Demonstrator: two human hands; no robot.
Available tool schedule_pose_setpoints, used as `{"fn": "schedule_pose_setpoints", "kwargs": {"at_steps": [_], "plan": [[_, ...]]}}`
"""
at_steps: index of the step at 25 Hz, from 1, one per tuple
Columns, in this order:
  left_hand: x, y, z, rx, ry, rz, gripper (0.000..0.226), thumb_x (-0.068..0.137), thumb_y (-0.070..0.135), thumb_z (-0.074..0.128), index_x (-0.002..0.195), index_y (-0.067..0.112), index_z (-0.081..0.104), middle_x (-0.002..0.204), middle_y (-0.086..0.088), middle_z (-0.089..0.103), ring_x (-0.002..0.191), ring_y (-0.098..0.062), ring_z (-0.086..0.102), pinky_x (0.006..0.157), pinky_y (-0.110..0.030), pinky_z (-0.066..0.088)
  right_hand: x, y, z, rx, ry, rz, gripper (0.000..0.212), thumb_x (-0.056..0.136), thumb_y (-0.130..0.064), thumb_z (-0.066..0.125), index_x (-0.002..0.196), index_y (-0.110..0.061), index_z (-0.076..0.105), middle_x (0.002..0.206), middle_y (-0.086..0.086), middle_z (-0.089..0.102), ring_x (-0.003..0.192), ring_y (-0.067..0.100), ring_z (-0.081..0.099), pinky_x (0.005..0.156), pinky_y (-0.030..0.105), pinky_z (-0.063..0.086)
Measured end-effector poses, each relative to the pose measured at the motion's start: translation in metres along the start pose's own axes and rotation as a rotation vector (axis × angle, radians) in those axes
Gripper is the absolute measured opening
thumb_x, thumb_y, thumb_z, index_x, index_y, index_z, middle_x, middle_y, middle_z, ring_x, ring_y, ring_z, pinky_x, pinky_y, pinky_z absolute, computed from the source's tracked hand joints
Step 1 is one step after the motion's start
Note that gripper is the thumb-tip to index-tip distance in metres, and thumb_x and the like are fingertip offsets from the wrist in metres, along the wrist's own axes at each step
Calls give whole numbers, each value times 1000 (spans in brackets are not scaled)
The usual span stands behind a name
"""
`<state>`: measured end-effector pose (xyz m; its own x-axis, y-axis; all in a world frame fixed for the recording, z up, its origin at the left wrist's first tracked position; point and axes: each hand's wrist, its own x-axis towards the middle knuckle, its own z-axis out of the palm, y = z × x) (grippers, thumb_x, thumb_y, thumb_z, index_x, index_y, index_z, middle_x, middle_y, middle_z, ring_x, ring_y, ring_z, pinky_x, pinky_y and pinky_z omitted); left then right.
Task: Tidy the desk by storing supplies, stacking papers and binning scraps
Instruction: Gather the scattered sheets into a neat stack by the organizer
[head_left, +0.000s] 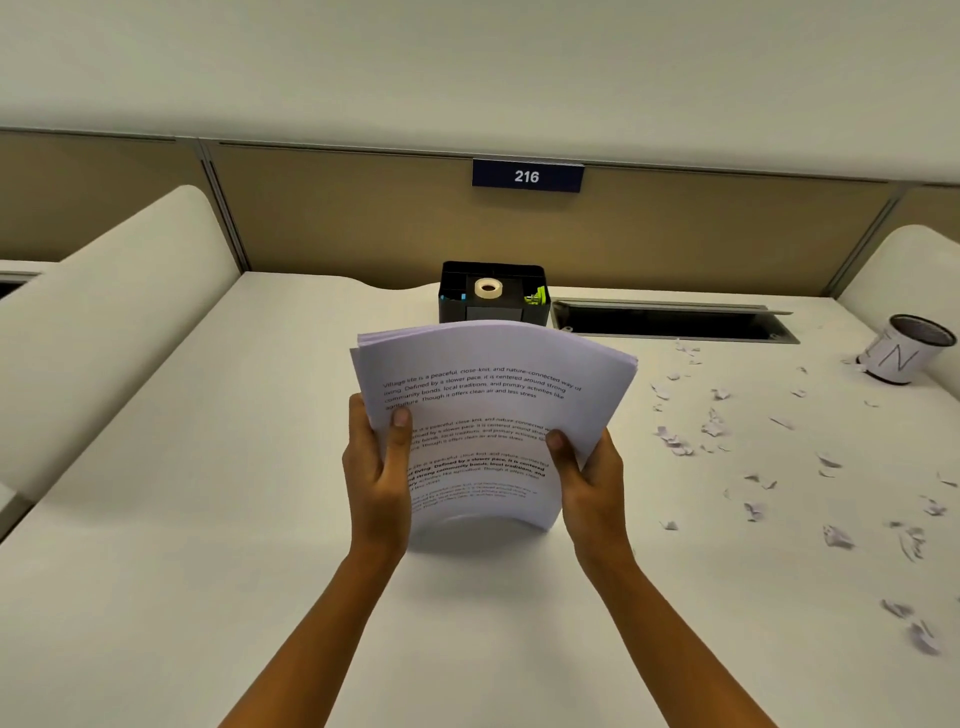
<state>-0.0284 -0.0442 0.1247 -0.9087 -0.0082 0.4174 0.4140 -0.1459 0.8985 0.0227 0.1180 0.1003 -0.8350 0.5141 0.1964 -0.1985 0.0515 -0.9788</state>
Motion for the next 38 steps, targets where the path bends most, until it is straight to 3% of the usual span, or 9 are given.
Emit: {"fn": "schedule_pose_setpoints", "kwargs": {"at_steps": [3,8,12,17,20,23,30,34,38], "plan": [[0,-8,-8,1,8,-29,31,90,32,40,106,57,46,95,27,62,92,-7,63,67,-22,56,-5,10,3,-7,-21,43,38,89,-18,53,126,-9,48,108,5,63,99,19,62,70,22,57],[-23,-50,-19,120,-33,-211,39,92,32,50,128,18,46,104,13,63,96,-11,63,68,-18,56,-15,33,7,-53,-19,91,28,92,-15,51,114,-32,49,106,-12,60,100,7,58,78,13,53],[-29,-69,-29,235,-36,-316,11,91,16,56,101,12,58,92,7,64,91,-24,63,61,-12,53,-20,44,8,-102,-37,141,29,92,-9,51,105,-35,46,100,-19,56,91,3,56,90,17,45],[-13,-62,-49,331,-21,-307,25,77,38,53,85,17,64,81,4,68,76,-20,65,61,-27,54,-11,45,20,-177,-133,124,27,93,-14,51,117,-23,46,99,-14,57,92,10,57,89,20,48],[-5,-62,-67,382,41,-326,26,79,36,58,84,12,66,78,-3,69,71,-26,65,64,-40,54,-4,47,31,-275,-227,79,29,94,-22,49,120,-29,38,110,-13,57,92,9,60,74,12,52],[-2,-62,-83,417,124,-377,14,90,22,61,86,10,66,77,-7,69,71,-31,65,63,-40,54,11,62,38,-416,-138,105,36,94,-27,49,127,-26,34,125,-4,56,104,12,58,85,22,48],[-2,-61,-106,354,304,-481,10,92,19,56,95,11,63,89,-10,66,71,-27,61,62,-29,48,18,123,6,-1077,-445,-55,56,94,-50,24,146,-29,21,156,-8,12,145,12,7,116,25,2],[-1,-67,-115,324,335,-555,10,92,19,57,96,12,63,93,-11,67,79,-34,63,73,-40,52,17,120,-30,-896,-434,-35,59,87,-65,29,136,-34,44,147,-18,31,138,0,21,116,26,18],[-3,-73,-116,294,345,-604,12,92,20,57,99,12,63,94,-11,67,80,-32,63,75,-43,53,13,96,-70,-703,-348,47,29,88,-34,60,116,-28,66,118,-18,59,113,-6,53,95,0,33]]}}
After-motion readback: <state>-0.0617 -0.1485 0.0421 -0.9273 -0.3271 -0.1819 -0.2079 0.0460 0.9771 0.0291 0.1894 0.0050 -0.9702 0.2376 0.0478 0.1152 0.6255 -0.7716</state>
